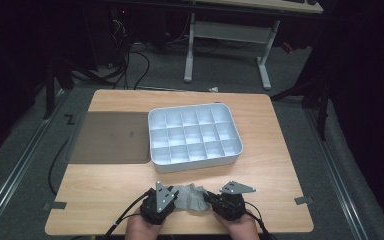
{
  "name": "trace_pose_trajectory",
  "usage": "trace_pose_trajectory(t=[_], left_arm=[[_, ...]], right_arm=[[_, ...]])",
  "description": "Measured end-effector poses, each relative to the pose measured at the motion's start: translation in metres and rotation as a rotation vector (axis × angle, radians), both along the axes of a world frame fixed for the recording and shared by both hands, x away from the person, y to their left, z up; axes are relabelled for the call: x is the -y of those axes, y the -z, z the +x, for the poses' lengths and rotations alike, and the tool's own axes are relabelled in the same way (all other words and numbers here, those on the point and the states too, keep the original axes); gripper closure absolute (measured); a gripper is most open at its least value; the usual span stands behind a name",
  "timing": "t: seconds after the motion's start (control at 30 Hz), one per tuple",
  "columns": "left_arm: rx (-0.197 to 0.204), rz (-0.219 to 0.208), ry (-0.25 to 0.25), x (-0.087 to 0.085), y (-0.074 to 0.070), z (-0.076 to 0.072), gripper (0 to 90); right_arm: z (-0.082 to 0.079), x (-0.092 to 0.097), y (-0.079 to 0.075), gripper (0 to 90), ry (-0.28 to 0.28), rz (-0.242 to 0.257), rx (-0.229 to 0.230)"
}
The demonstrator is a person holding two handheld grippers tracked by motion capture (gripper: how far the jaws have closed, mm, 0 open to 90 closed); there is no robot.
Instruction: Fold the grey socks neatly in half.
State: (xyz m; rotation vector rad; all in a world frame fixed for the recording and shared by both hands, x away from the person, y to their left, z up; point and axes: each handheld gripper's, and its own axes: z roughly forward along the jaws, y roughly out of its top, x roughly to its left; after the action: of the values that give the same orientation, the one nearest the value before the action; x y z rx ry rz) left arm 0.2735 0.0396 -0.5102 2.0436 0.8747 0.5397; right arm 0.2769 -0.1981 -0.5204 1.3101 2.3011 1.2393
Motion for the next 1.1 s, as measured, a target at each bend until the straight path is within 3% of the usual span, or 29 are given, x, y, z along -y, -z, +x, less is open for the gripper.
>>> trace_pose_trajectory(t=[0.03,0.17,0.43,0.73,0.77,0.9,1.0,1.03,1.07,1.1], left_arm=[[-0.017,-0.007,0.01,0.006,0.001,0.001,75.8],[-0.059,0.028,0.003,0.023,0.012,0.006,82.0],[-0.068,0.058,0.013,0.032,0.018,0.007,84.4],[-0.04,0.102,0.029,0.043,0.021,0.004,85.9],[-0.03,0.112,0.042,0.047,0.021,0.001,86.1],[-0.019,0.119,0.052,0.052,0.021,-0.001,86.3],[-0.028,0.101,0.056,0.05,0.02,0.0,80.2],[-0.026,0.063,0.047,0.043,0.015,0.0,79.4],[-0.026,0.063,0.047,0.043,0.015,0.0,78.7],[-0.013,0.029,0.031,0.035,0.011,0.0,78.7]], right_arm=[[0.0,0.0,0.0,84.4,0.0,0.001,0.0],[-0.001,0.001,-0.001,84.3,-0.005,0.01,0.003],[-0.003,0.004,-0.004,84.3,-0.007,0.027,0.009],[-0.007,0.004,-0.014,84.2,-0.024,0.07,0.035],[-0.01,0.004,-0.019,84.3,-0.028,0.092,0.05],[-0.013,0.003,-0.024,84.3,-0.032,0.097,0.073],[-0.013,0.003,-0.023,84.3,-0.027,0.09,0.074],[-0.012,0.005,-0.022,84.3,-0.018,0.093,0.076],[-0.012,0.005,-0.022,84.3,-0.018,0.093,0.076],[-0.011,0.006,-0.022,84.3,-0.015,0.094,0.075]])
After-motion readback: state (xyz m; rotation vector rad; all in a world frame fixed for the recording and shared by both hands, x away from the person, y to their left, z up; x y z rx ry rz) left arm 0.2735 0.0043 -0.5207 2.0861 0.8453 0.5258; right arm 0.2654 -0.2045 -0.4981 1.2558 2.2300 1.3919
